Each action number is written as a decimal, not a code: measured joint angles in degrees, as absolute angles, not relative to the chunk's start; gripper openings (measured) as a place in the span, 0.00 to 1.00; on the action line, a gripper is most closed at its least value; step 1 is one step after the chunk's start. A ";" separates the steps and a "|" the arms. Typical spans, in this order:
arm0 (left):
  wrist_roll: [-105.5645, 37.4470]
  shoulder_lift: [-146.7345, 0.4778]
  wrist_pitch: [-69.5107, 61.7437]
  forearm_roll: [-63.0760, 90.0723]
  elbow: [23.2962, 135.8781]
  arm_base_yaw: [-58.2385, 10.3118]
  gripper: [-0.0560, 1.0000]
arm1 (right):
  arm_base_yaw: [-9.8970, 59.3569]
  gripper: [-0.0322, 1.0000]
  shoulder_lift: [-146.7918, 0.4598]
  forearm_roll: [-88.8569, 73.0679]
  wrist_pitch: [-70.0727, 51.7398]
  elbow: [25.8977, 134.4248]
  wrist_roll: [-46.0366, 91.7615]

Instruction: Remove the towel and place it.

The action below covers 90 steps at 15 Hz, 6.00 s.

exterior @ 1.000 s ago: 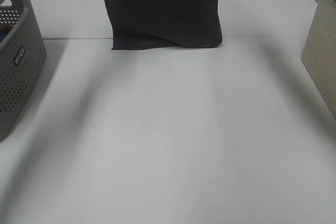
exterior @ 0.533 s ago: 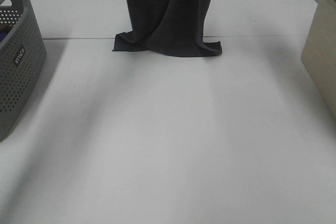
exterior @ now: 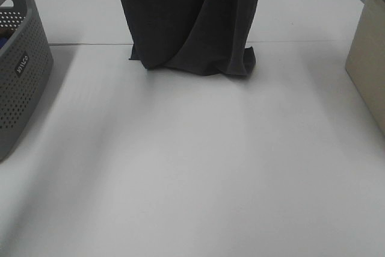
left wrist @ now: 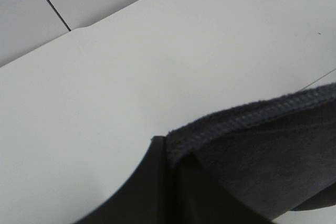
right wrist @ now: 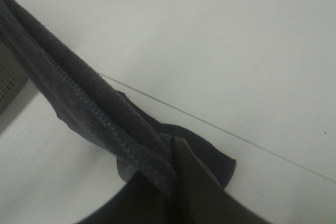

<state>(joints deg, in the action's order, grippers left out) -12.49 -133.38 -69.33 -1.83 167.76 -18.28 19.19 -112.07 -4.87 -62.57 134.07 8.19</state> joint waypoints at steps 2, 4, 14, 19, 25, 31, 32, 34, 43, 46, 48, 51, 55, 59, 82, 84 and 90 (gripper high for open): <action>-11.52 -130.86 -69.39 -1.83 163.12 -18.28 0.05 | 19.19 0.04 -112.01 -5.84 -65.55 134.07 8.94; -11.06 -123.64 -69.39 -1.43 151.32 -18.28 0.05 | 19.19 0.04 -111.96 -6.70 -68.81 134.07 9.34; -12.72 -79.93 -67.72 6.53 93.45 -18.74 0.05 | 20.05 0.04 -86.40 -19.82 -69.27 99.01 9.63; -14.38 -76.72 -67.21 11.86 78.95 -18.96 0.05 | 20.05 0.04 -77.52 -21.08 -68.87 82.51 9.74; -16.90 -76.72 -67.09 15.99 71.33 -18.96 0.05 | 20.05 0.04 -74.89 -21.66 -67.90 70.42 7.68; -18.68 -74.54 -66.98 22.75 58.38 -19.08 0.05 | 20.05 0.04 -70.59 -24.24 -67.44 57.18 6.19; -18.68 -74.54 -66.98 23.78 55.52 -20.05 0.05 | 20.05 0.04 -70.59 -24.81 -67.44 54.43 6.13; -18.68 -74.54 -66.81 24.41 50.53 -22.52 0.05 | 20.05 0.04 -70.99 -25.95 -67.44 49.10 6.13; -17.30 -86.06 -65.32 27.16 45.09 -33.40 0.05 | 19.77 0.04 -79.13 -26.24 -67.04 36.15 7.79; -16.21 -91.90 -63.43 28.25 45.09 -36.67 0.05 | 19.65 0.04 -83.14 -24.75 -66.46 35.52 8.42; -15.76 -93.85 -62.17 28.59 45.09 -38.62 0.05 | 19.60 0.04 -85.89 -23.84 -66.23 35.35 9.34; -15.64 -96.31 -61.82 29.22 44.98 -41.42 0.05 | 19.25 0.04 -89.90 -23.55 -65.55 35.35 11.00; -15.58 -100.21 -61.02 29.74 46.93 -42.69 0.05 | 19.25 0.04 -92.82 -24.18 -62.91 35.35 14.21; -15.41 -104.85 -61.02 29.74 51.62 -42.69 0.05 | 19.19 0.16 -93.39 -24.01 -60.85 35.12 15.24; -13.06 -108.40 -65.72 29.85 73.68 -35.47 0.83 | 10.08 0.70 -89.95 -14.21 -59.36 62.62 11.69; -13.75 -108.40 -64.17 29.85 73.68 -30.71 0.83 | 6.59 0.70 -94.65 -18.56 -61.19 69.73 14.84; -14.55 -108.40 -51.57 28.88 73.68 -13.29 0.86 | 6.47 0.88 -110.41 -19.88 -67.09 91.96 17.48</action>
<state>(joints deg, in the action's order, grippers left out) -14.55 -108.40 -51.57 28.88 73.68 -13.29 6.47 -110.41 -19.88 -67.09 91.96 17.48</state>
